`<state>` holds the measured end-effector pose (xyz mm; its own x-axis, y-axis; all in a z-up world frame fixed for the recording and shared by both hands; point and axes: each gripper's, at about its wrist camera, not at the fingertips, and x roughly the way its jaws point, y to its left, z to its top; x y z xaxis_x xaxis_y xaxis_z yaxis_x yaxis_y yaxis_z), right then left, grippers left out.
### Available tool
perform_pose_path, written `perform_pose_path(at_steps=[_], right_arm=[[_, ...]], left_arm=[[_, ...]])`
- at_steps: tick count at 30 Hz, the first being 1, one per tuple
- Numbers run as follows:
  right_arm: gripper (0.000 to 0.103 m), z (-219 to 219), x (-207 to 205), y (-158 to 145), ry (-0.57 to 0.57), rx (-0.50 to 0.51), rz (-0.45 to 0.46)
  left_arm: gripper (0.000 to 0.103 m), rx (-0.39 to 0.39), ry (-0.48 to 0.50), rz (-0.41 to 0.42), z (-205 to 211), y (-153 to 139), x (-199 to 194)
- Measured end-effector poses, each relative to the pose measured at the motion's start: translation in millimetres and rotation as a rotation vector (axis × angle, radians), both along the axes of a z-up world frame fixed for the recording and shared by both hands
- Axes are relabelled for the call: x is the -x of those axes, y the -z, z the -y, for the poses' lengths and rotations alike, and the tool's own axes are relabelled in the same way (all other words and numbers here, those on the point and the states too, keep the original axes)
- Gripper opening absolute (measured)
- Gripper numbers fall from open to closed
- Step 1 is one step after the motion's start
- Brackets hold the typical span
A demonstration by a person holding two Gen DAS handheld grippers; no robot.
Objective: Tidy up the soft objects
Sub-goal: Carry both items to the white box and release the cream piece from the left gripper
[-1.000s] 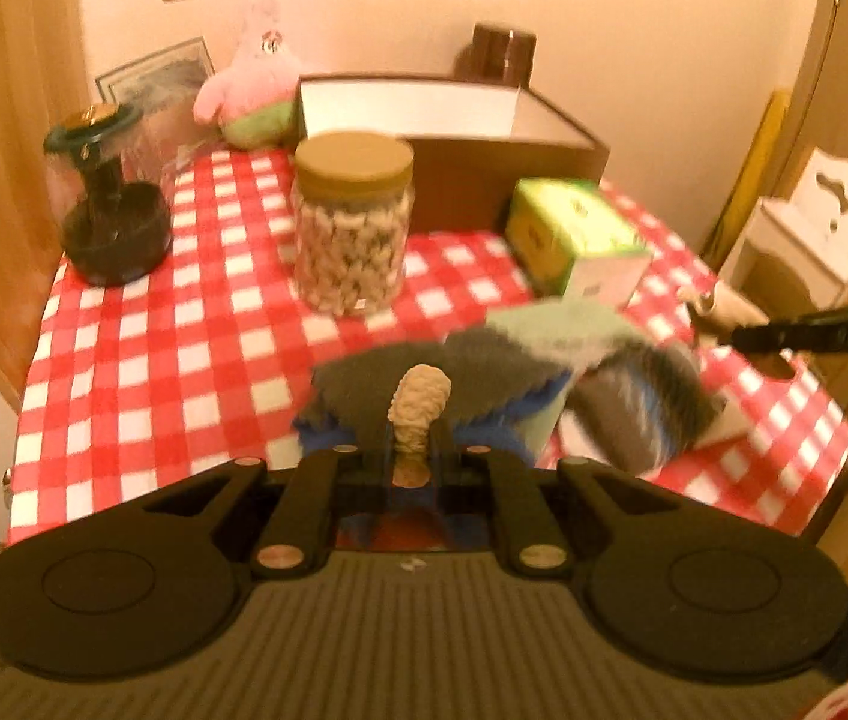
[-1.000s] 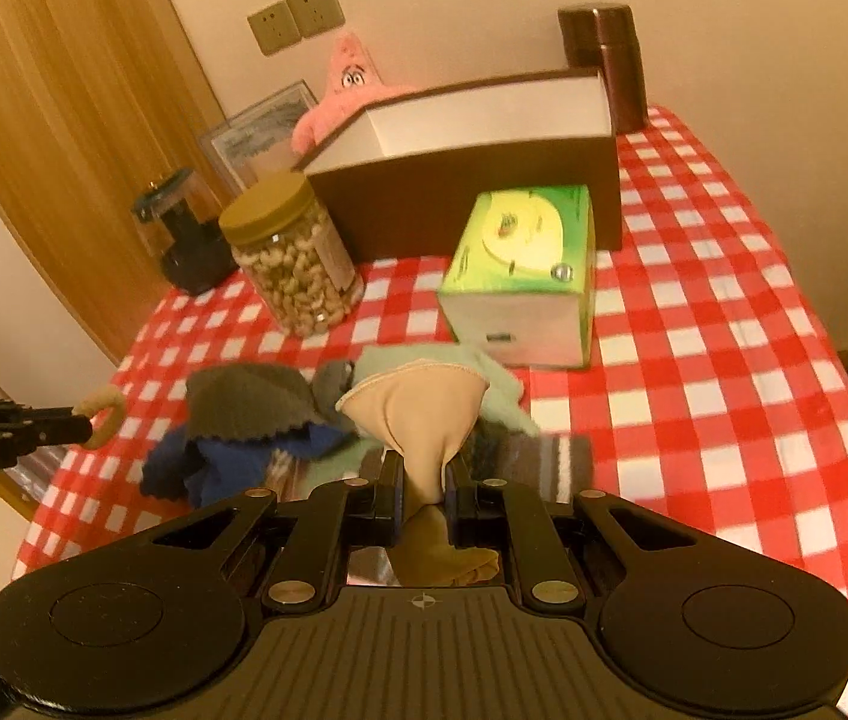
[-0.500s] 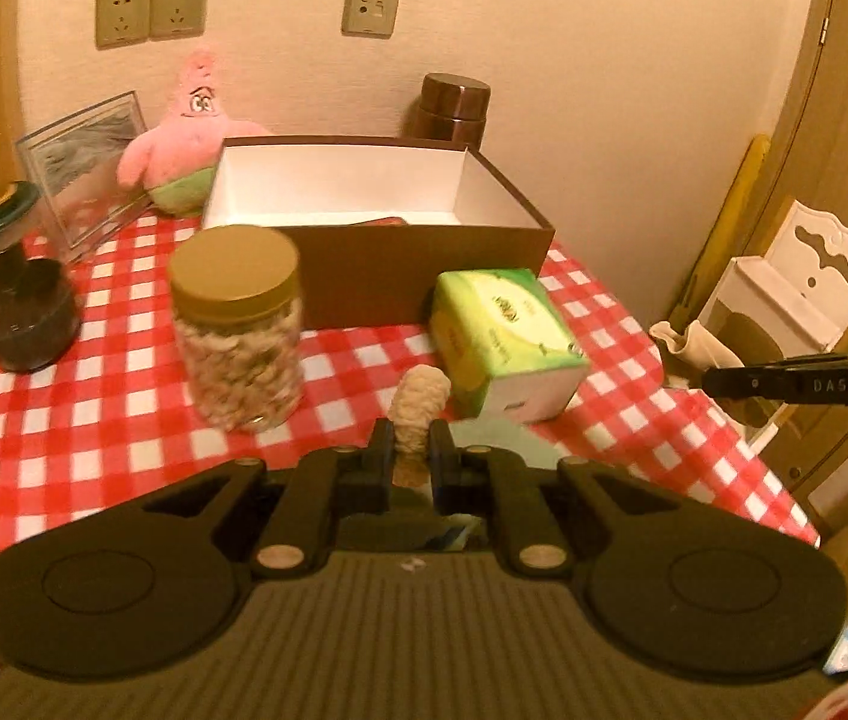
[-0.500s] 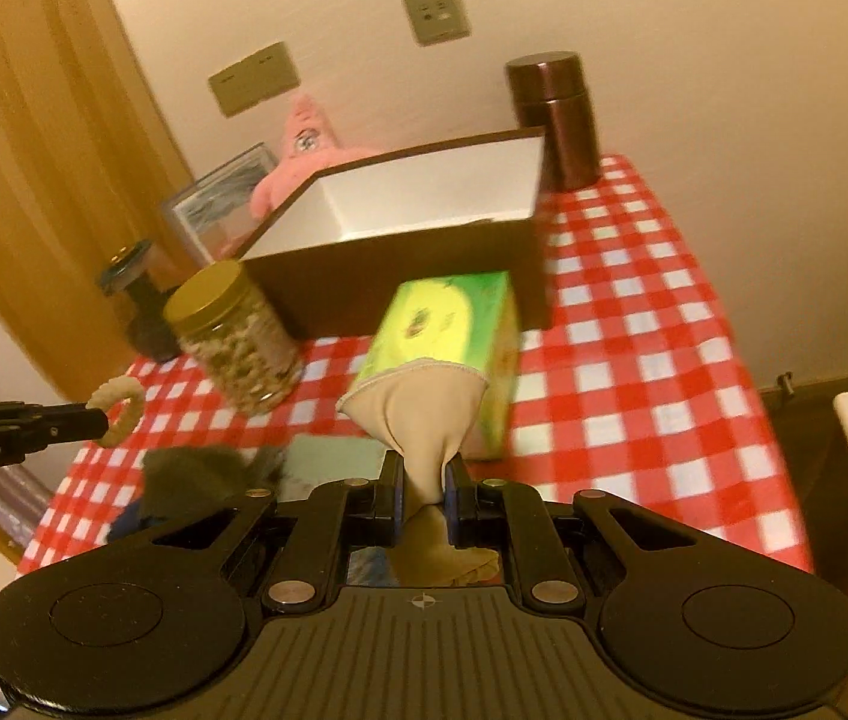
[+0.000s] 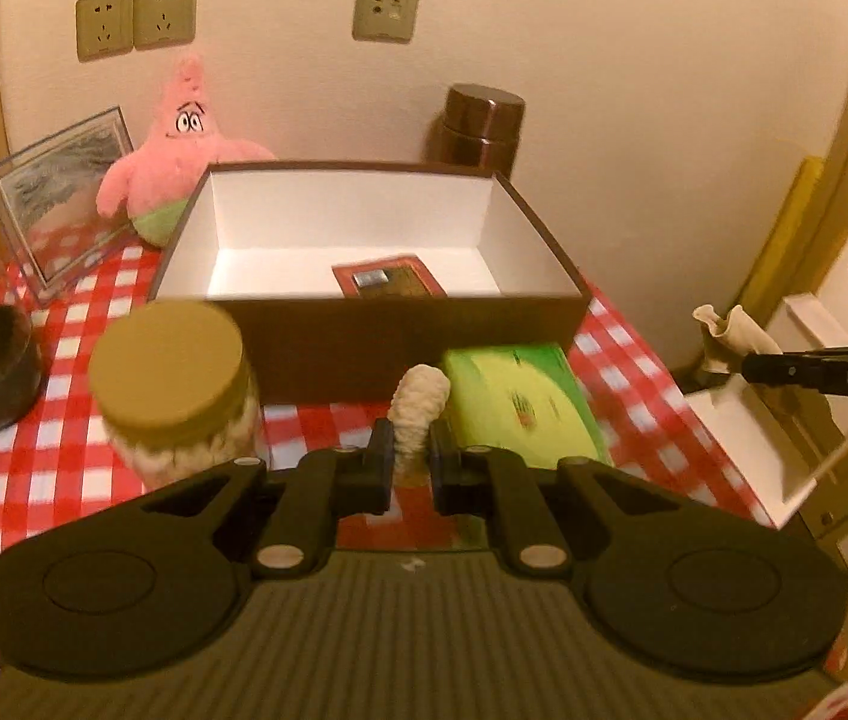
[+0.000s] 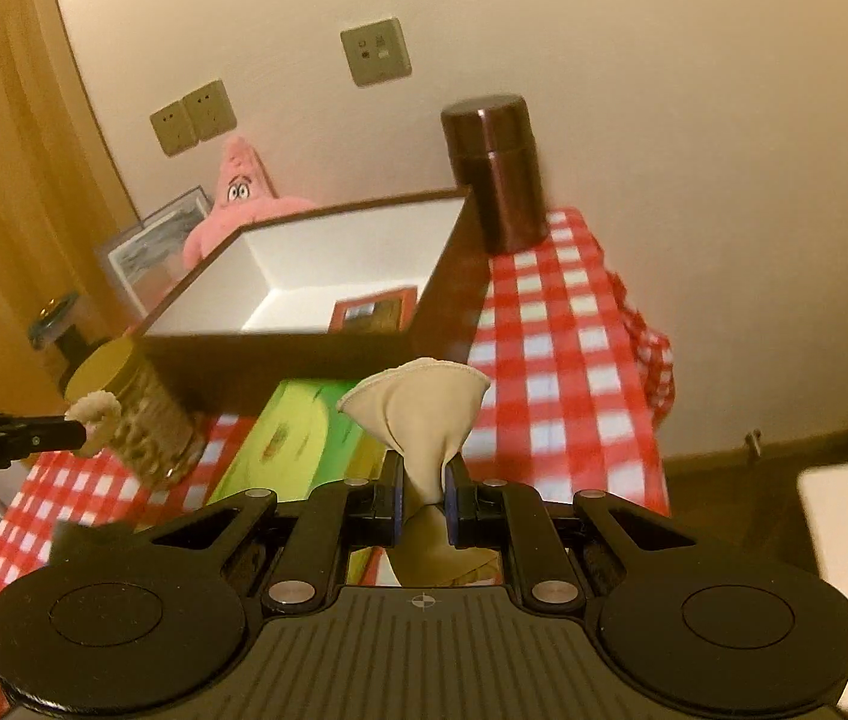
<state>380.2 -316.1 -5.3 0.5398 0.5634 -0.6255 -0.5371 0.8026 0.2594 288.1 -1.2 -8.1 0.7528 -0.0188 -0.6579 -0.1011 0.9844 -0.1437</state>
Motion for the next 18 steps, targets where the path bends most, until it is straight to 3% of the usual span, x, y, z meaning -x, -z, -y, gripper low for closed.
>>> perform_pose_path(at_steps=[10,18], right_arm=[[0.013,-35,-87,-17,-0.110,-0.044,0.083],[0.013,-80,-133,-15,-0.160,-0.069,0.070]], left_arm=[[0.012,-0.055,-0.083,0.045,-7,-19,-77],[0.012,-0.101,-0.147,0.039,-30,-23,-121]])
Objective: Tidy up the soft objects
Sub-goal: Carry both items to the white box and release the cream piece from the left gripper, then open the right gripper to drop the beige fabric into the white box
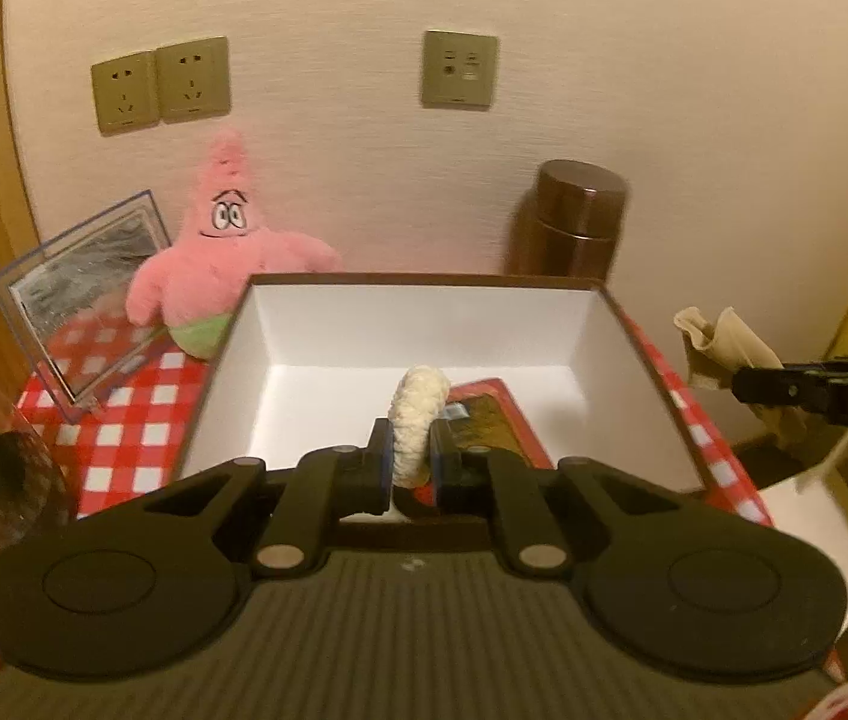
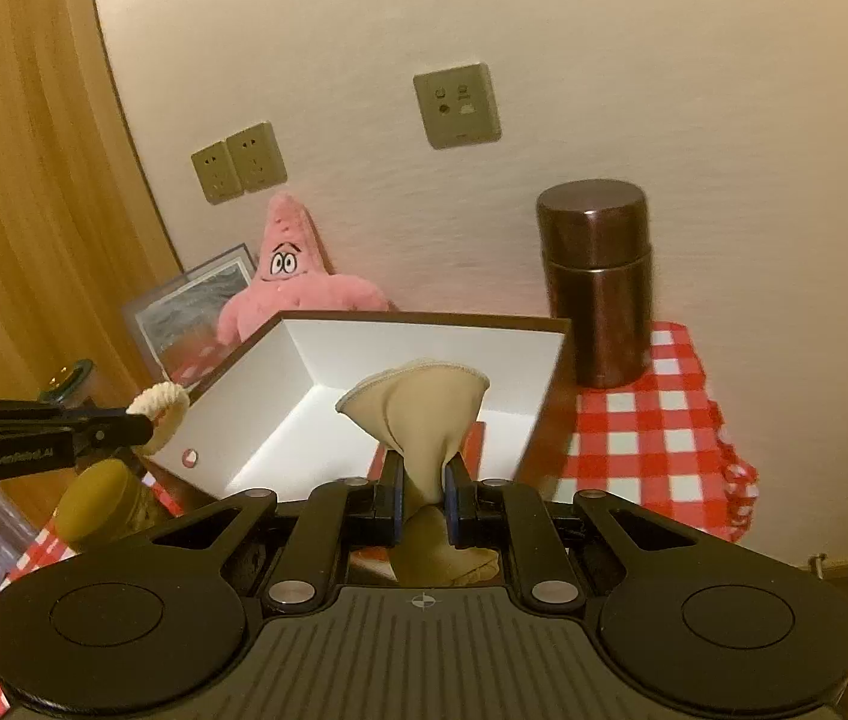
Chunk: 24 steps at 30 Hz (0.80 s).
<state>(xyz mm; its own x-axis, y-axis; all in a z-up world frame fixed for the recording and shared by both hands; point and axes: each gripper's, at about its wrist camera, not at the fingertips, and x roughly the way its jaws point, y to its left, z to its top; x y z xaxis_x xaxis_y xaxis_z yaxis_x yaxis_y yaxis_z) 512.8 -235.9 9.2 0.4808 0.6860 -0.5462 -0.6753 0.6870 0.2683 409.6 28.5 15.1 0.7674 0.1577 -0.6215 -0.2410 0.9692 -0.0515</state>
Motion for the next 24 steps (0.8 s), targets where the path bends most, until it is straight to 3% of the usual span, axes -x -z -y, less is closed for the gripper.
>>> perform_pose_path(at_steps=[10,15,24], right_arm=[[0.013,-30,-34,16,-0.006,0.009,-0.036],[0.013,-34,-43,20,0.005,0.001,-0.050],[0.013,-38,-51,22,0.006,-0.007,-0.053]], left_arm=[[0.014,-0.012,-0.065,-0.061,-34,16,-39],[0.030,0.018,-0.098,-0.054,-49,20,-49],[0.039,0.017,-0.098,-0.081,-54,24,-48]])
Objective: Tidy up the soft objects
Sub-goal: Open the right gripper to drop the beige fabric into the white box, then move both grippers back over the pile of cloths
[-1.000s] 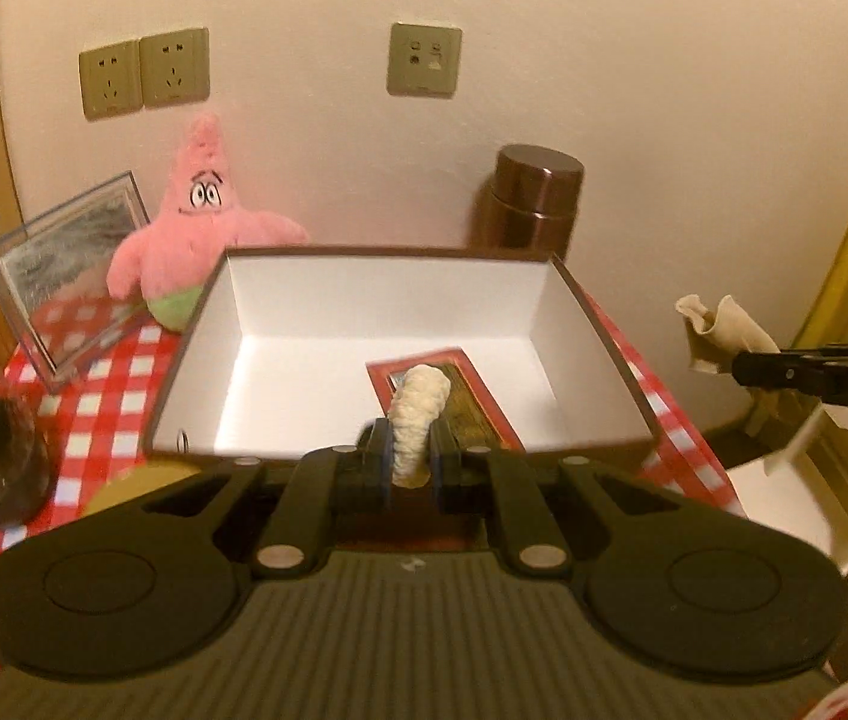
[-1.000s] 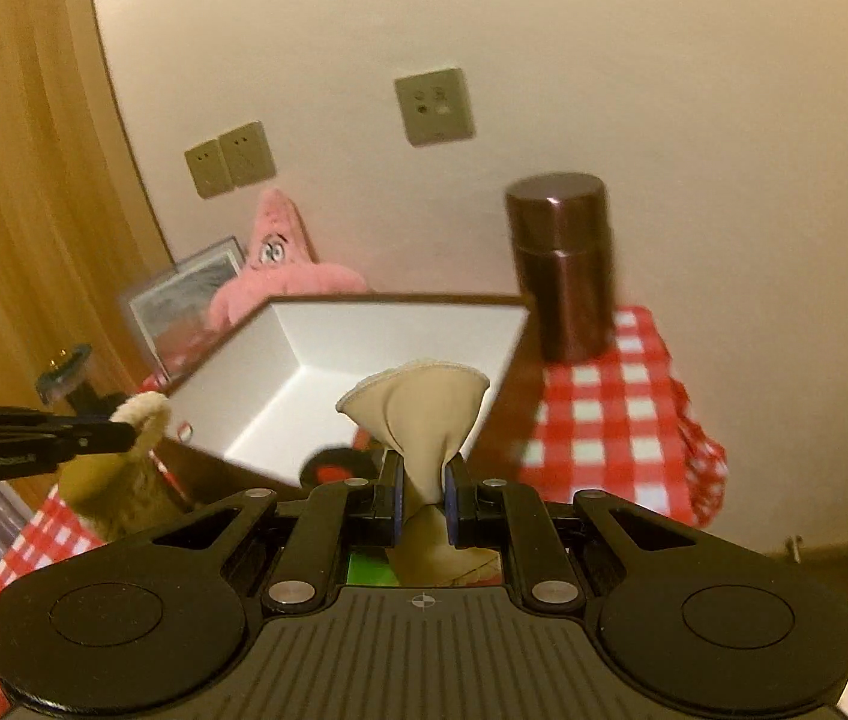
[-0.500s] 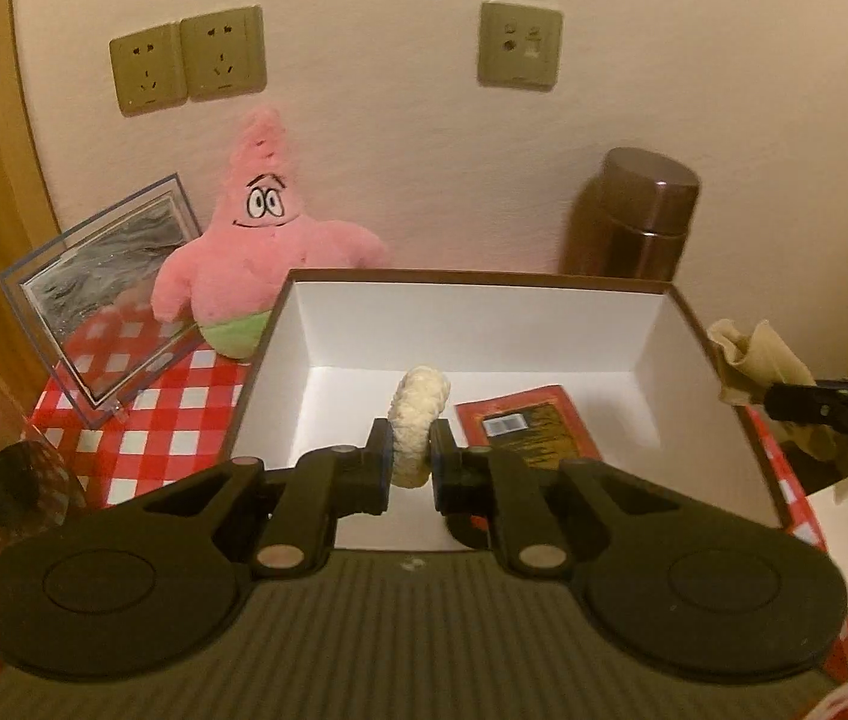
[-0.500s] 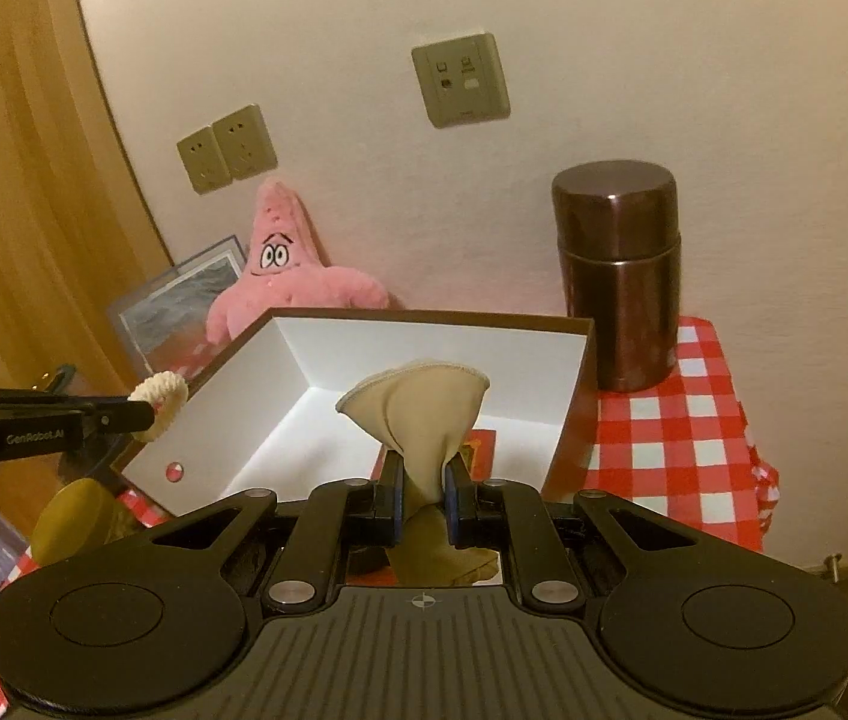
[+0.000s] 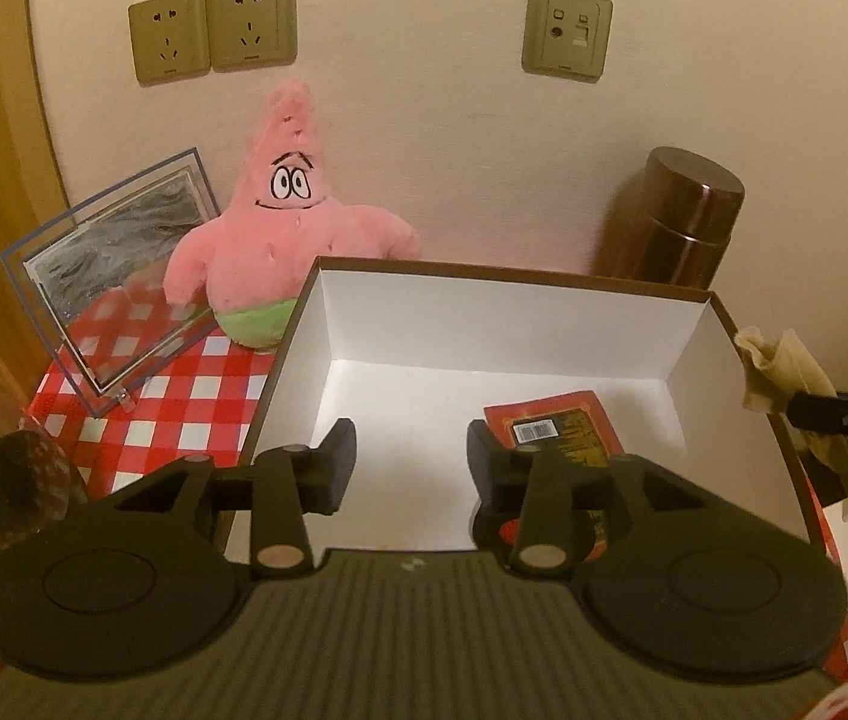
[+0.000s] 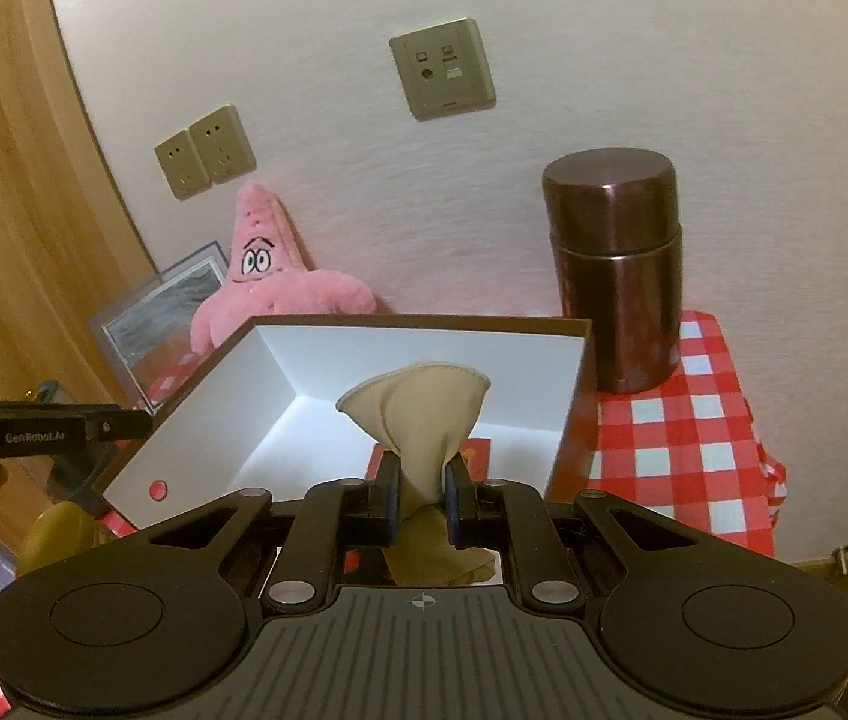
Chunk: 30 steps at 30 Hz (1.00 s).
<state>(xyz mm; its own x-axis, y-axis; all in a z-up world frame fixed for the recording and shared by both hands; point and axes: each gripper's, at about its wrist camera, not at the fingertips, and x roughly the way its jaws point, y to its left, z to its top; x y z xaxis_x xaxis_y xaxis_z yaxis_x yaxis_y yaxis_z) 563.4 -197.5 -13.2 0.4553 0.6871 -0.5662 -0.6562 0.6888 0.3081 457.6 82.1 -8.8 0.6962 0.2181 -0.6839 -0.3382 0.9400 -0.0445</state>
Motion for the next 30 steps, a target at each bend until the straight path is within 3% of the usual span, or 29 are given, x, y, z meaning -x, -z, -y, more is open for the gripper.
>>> perform_pose_path(at_steps=[2,4,6,10,30], right_arm=[[0.019,-2,-1,-1,0.000,-0.011,0.006],[0.044,-4,0,-2,0.012,-0.016,0.019],[0.053,-2,1,-4,0.026,-0.040,0.035],[0.054,-2,2,-8,0.033,-0.040,0.040],[0.073,47,59,-20,0.114,-0.056,-0.015]], left_arm=[[0.041,0.005,0.005,-0.004,1,1,1],[0.042,0.008,0.007,-0.007,2,1,3],[0.044,0.011,0.012,-0.004,3,0,6],[0.057,0.018,0.026,-0.001,7,-4,12],[0.062,0.010,0.090,0.024,31,-36,72]])
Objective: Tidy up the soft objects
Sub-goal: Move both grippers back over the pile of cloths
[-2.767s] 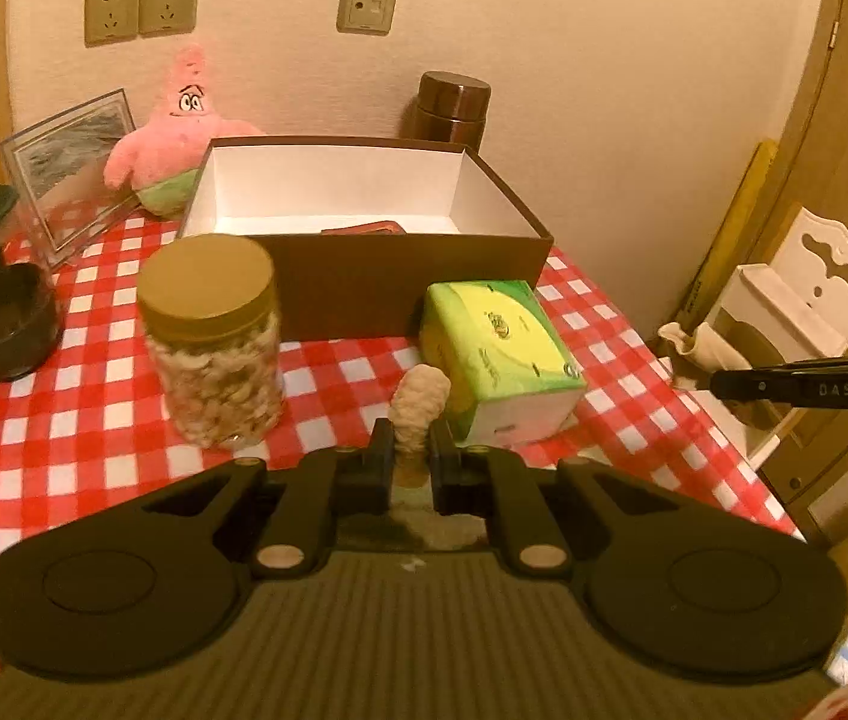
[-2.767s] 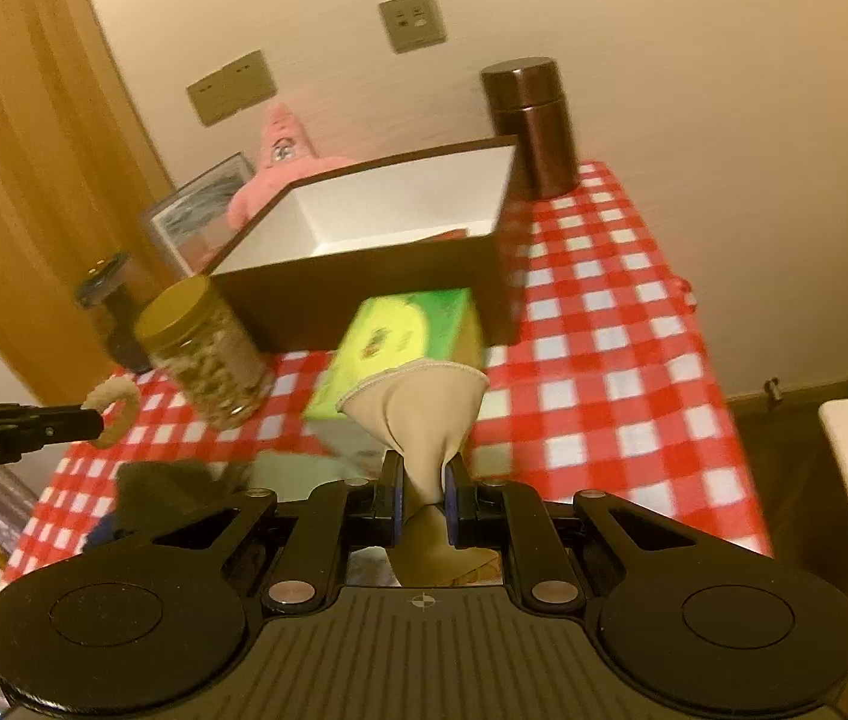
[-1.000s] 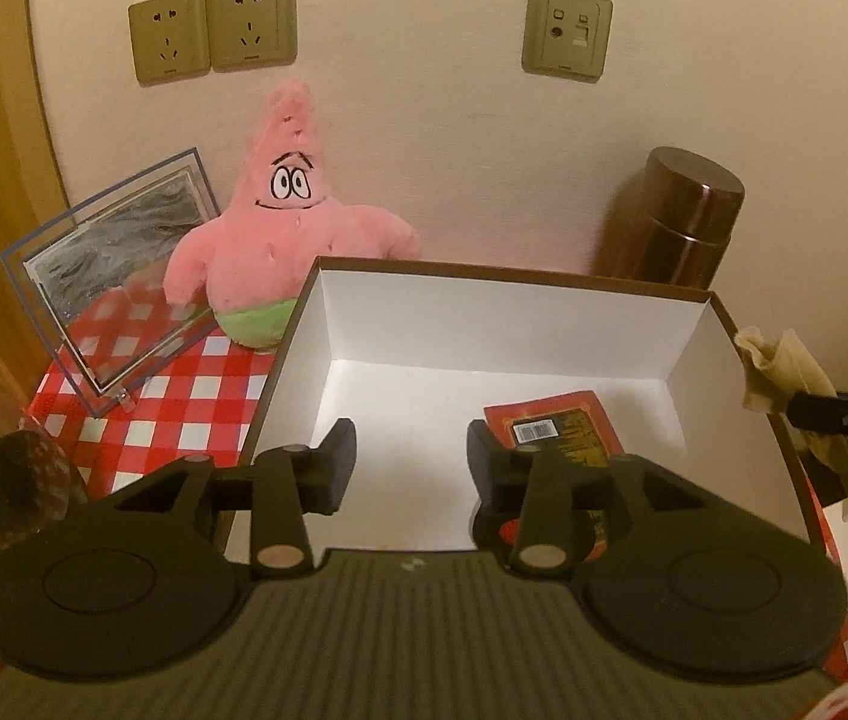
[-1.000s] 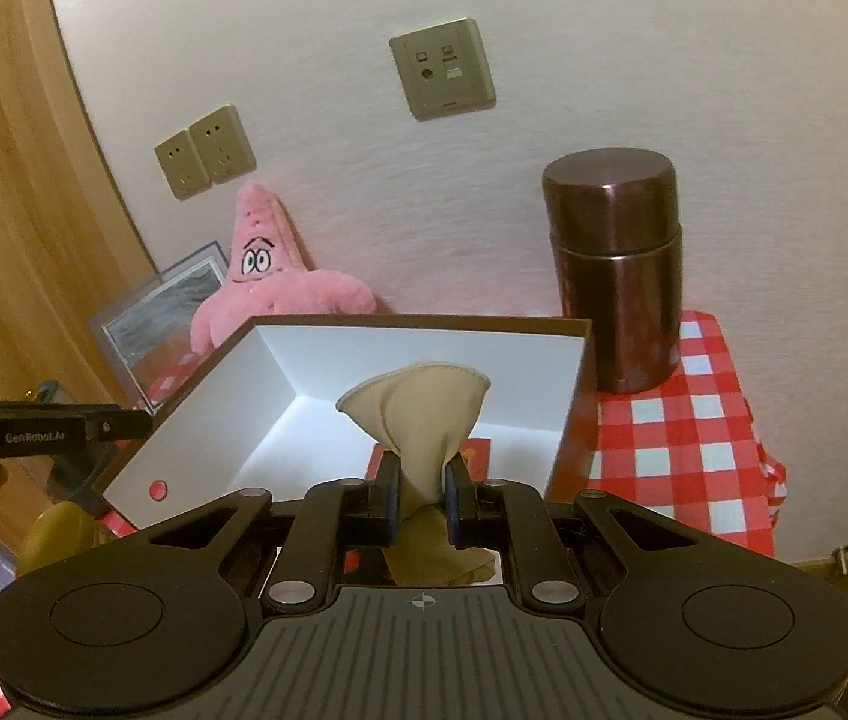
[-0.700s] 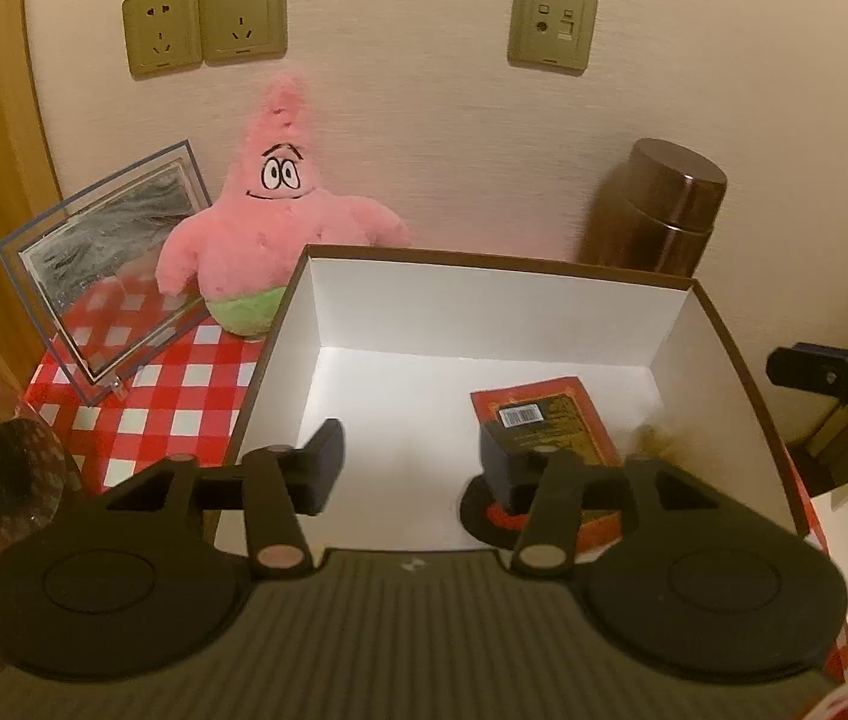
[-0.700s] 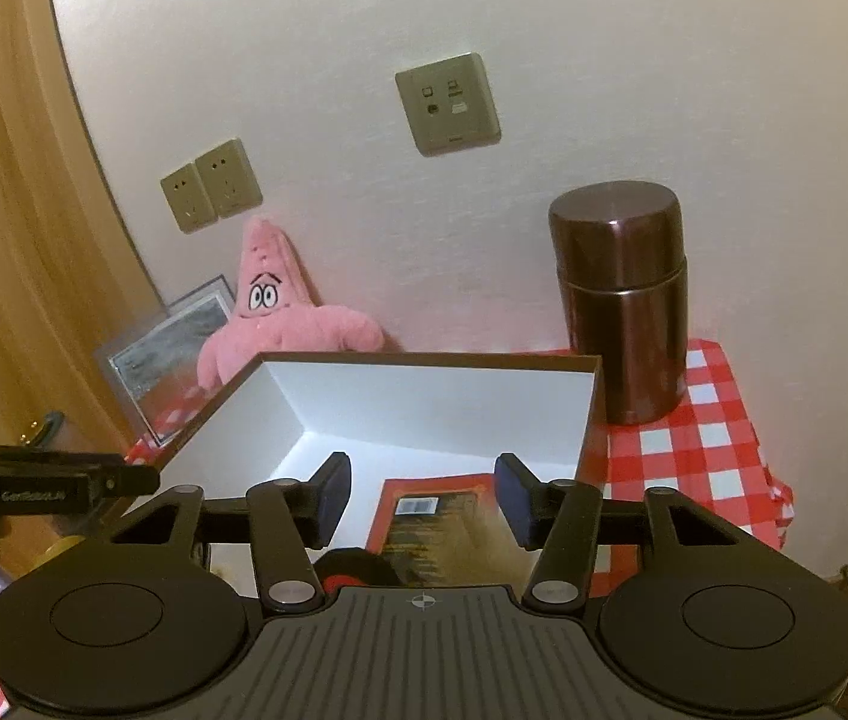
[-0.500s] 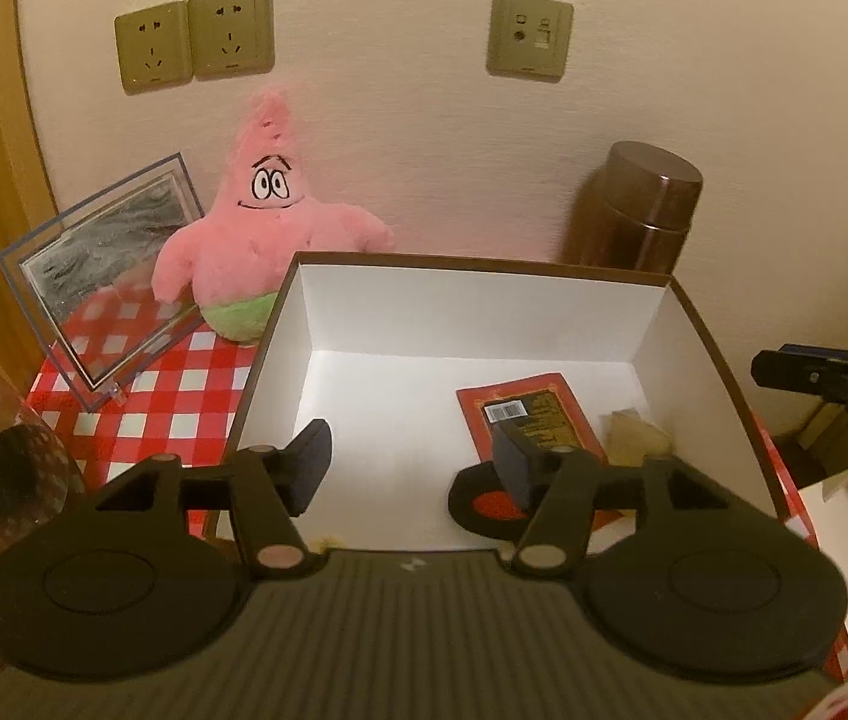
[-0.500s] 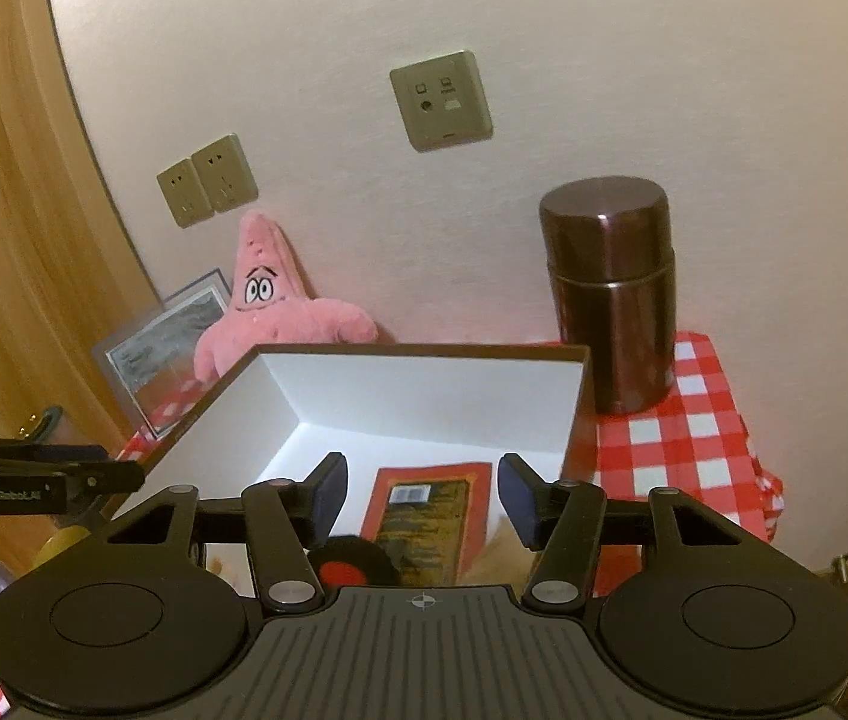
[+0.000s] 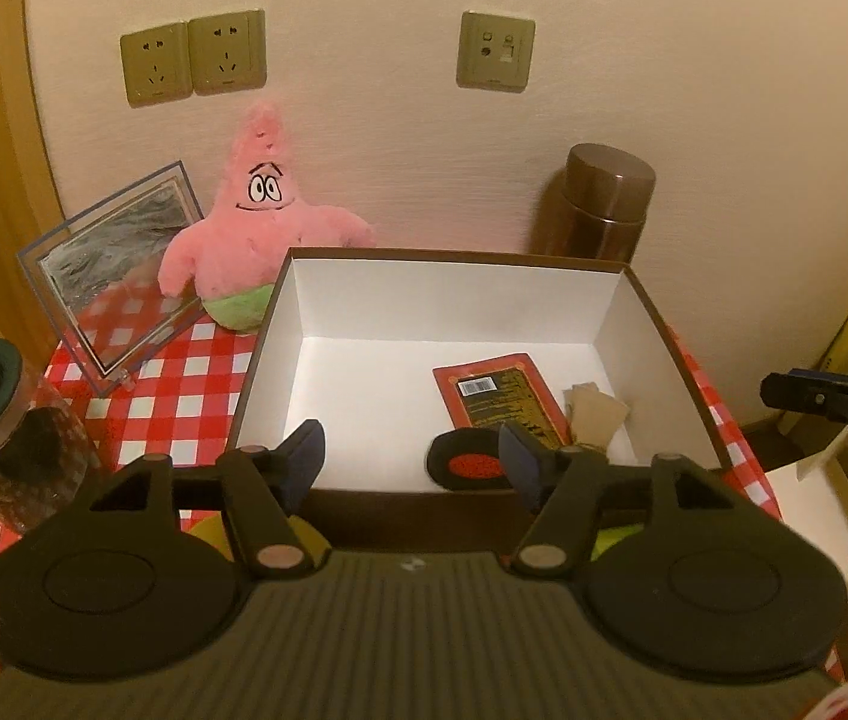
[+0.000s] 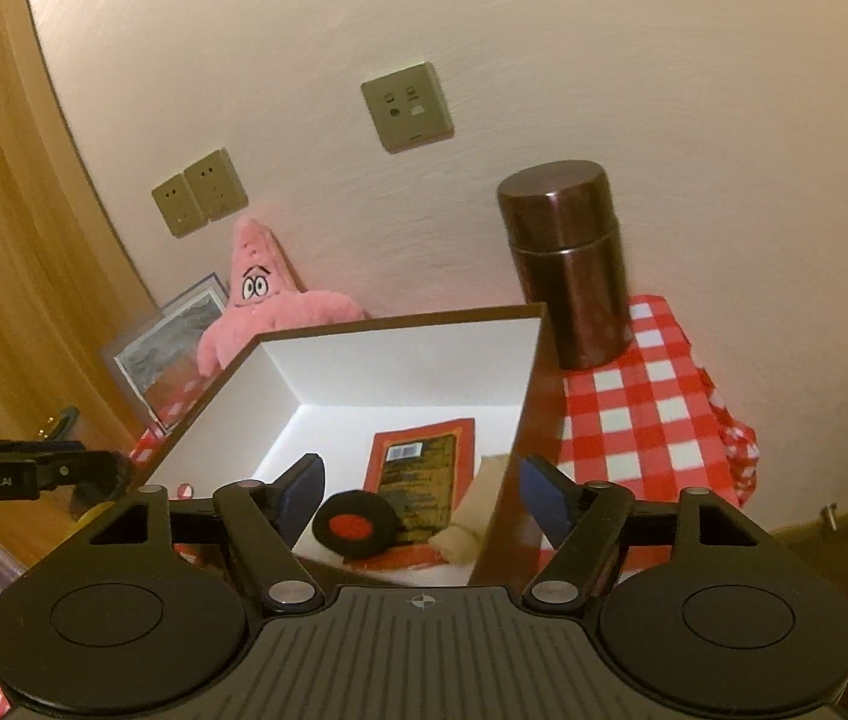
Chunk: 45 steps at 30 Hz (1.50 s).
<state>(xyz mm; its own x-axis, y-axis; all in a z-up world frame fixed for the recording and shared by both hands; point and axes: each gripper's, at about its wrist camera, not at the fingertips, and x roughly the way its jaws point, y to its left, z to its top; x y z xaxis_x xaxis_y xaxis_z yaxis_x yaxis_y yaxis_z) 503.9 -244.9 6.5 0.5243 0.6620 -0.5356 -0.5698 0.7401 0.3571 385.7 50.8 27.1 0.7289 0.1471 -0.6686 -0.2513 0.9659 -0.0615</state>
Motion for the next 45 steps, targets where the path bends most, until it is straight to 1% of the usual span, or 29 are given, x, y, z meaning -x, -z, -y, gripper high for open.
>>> perform_pose_path(at_steps=[2,5,10,13,18,23,29,35,45], right_arm=[[0.073,7,9,-2,0.015,-0.009,-0.005],[0.074,19,25,-5,0.036,-0.026,-0.016],[0.074,35,52,-10,0.070,-0.051,-0.034],[0.075,43,72,-13,0.096,-0.061,-0.035],[0.075,48,104,-18,0.119,-0.051,-0.034],[0.075,54,136,-17,0.152,-0.043,-0.049],[0.075,56,173,-9,0.175,-0.010,-0.062],[0.075,56,206,1,0.206,0.008,-0.095],[0.075,45,248,14,0.232,0.046,-0.143]], left_arm=[[0.062,-0.012,0.002,0.004,3,-2,9],[0.064,-0.006,0.003,0.008,5,-4,23],[0.069,0.006,0.004,0.012,8,-8,49],[0.075,0.013,-0.004,0.014,8,-9,66],[0.076,0.036,0.005,0.016,5,-10,93],[0.076,0.042,0.019,0.008,1,-8,124],[0.076,0.058,0.017,0.003,-11,-4,163],[0.075,0.056,0.012,-0.014,-28,5,197],[0.075,0.072,-0.020,-0.040,-56,21,243]])
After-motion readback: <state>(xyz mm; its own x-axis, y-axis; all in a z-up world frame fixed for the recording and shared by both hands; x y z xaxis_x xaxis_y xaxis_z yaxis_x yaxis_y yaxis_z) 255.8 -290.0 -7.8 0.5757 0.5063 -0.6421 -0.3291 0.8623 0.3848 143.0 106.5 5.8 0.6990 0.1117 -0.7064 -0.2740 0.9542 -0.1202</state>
